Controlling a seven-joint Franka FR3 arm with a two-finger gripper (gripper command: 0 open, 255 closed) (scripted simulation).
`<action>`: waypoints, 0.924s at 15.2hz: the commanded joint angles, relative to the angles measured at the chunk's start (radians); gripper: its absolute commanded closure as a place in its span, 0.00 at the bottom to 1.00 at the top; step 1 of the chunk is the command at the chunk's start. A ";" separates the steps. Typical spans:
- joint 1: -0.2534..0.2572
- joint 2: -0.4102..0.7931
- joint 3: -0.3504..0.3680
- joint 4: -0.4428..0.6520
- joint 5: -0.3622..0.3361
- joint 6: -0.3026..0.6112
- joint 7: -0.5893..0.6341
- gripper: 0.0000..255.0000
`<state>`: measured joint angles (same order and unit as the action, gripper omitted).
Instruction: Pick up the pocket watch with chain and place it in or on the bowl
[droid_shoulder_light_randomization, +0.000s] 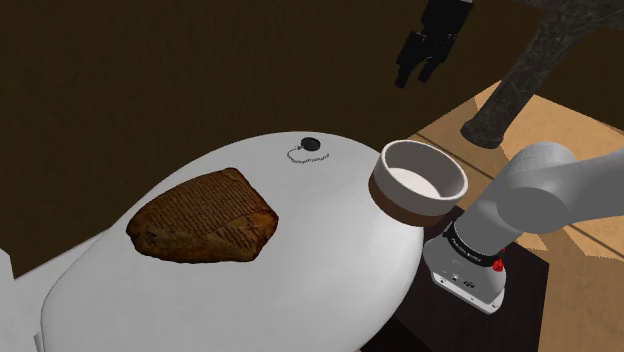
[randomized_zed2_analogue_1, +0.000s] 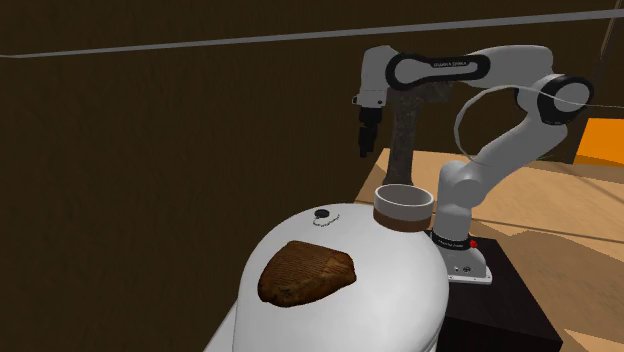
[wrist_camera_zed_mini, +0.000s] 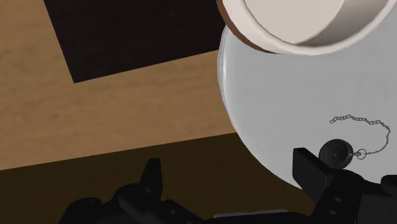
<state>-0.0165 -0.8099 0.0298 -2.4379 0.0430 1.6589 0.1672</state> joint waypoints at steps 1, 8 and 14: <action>0.000 0.000 0.000 0.000 0.000 0.000 0.000 0.00; 0.058 0.170 0.107 -0.006 0.054 0.168 0.058 0.00; 0.096 0.349 0.198 0.033 0.073 0.301 0.110 0.00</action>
<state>0.0733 -0.4996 0.2102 -2.4150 0.1133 1.9314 0.2653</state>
